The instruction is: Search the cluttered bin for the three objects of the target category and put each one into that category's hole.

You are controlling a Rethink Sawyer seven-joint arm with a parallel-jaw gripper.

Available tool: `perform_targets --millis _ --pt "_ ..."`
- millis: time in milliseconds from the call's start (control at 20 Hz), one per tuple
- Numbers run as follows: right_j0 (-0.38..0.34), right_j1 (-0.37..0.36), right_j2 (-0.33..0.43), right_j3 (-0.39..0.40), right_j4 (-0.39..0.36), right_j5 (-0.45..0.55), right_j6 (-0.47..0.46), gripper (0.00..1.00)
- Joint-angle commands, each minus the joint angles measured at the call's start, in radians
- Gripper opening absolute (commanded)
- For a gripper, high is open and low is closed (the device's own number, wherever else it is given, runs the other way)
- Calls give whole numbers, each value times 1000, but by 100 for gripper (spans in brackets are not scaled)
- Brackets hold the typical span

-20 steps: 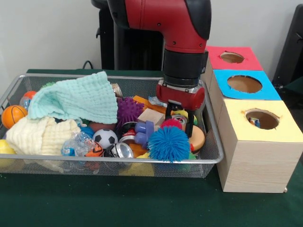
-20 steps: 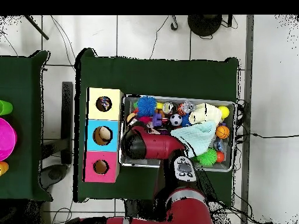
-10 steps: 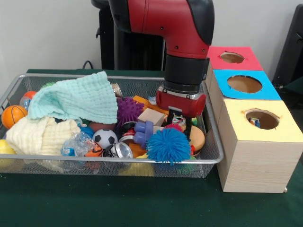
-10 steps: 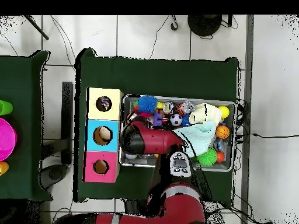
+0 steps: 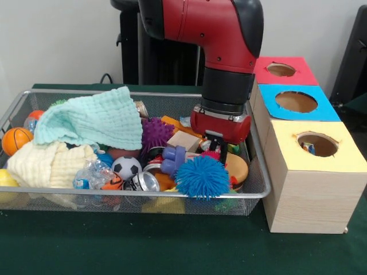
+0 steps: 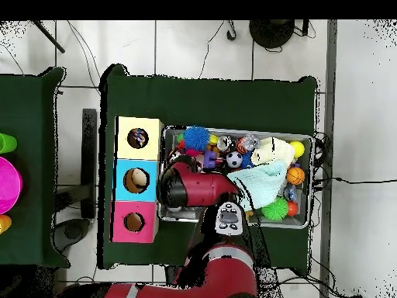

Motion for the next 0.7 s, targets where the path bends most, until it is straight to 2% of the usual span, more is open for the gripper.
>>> perform_targets --millis 50,200,500,700 --pt "-18 45 16 -31 -5 -97 100 0" --pt "-41 -13 28 28 -30 -72 91 0" --pt "-95 -186 61 203 -71 11 67 0" --pt "-100 -243 61 264 -72 36 65 0"
